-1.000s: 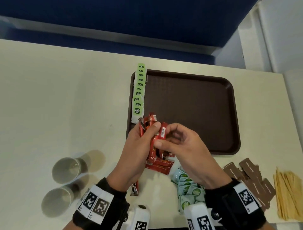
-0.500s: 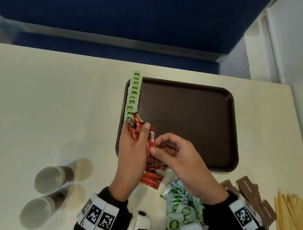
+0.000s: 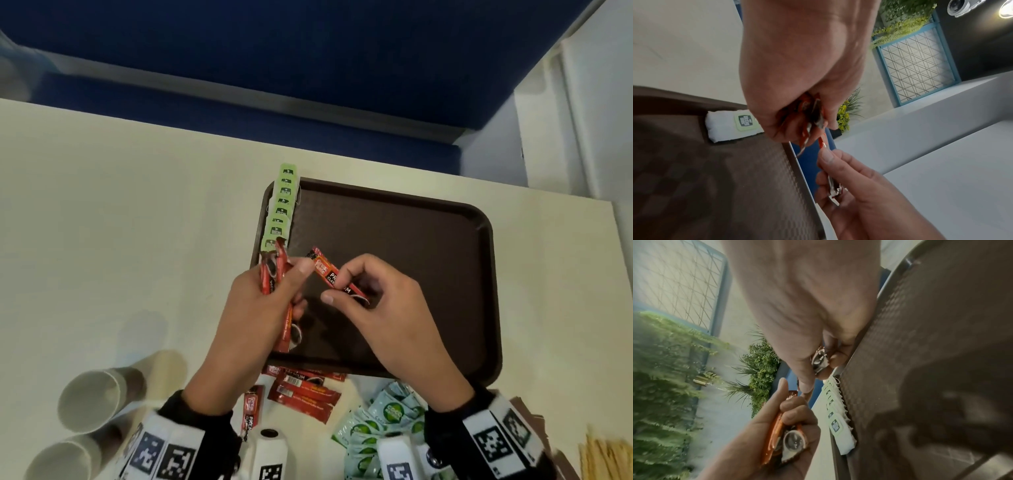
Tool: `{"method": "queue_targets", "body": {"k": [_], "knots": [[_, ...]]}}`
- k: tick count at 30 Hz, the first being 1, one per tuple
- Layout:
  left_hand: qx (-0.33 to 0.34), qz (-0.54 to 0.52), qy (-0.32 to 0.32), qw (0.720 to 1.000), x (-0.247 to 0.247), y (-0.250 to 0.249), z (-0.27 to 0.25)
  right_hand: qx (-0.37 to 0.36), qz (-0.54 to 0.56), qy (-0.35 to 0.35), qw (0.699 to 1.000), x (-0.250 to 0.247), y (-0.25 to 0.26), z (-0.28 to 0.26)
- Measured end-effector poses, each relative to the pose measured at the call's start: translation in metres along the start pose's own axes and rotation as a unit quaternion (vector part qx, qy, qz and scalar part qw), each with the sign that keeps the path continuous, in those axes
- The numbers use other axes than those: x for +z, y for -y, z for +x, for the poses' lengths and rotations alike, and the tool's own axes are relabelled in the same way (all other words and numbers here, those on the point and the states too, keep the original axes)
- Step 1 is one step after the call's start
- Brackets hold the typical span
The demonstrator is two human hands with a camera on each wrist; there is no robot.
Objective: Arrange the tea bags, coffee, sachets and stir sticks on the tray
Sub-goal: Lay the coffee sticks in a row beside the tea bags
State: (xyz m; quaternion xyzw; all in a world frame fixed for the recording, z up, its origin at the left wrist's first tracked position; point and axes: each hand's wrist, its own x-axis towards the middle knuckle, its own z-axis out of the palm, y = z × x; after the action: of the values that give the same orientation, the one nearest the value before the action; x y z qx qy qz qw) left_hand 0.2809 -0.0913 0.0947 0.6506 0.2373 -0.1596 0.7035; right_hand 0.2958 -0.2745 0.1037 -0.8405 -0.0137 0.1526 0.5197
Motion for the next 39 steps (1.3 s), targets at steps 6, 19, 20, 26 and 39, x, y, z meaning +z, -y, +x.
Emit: {"method": "queue_targets", "body": {"k": [6,19,20,26,39], "knots": [[0.030,0.036,-0.057,0.997,-0.002,0.003,0.006,0.062,0.114,0.019,0.991,0.001,0.003,0.004],[0.049,0.019,-0.134,0.990,0.004,0.016,-0.005,0.138,0.179,-0.009,0.974,-0.010,-0.005,0.018],[0.044,0.014,-0.137,0.990,0.005,0.017,-0.004,0.117,0.132,-0.010,0.984,-0.011,-0.005,0.020],[0.034,-0.012,-0.146,0.989,0.006,0.015,0.010,-0.105,-0.207,0.023,0.972,0.007,-0.005,0.038],[0.023,-0.069,-0.156,0.985,-0.014,0.005,0.027,-0.073,-0.382,-0.030,0.921,-0.002,-0.046,0.156]]}}
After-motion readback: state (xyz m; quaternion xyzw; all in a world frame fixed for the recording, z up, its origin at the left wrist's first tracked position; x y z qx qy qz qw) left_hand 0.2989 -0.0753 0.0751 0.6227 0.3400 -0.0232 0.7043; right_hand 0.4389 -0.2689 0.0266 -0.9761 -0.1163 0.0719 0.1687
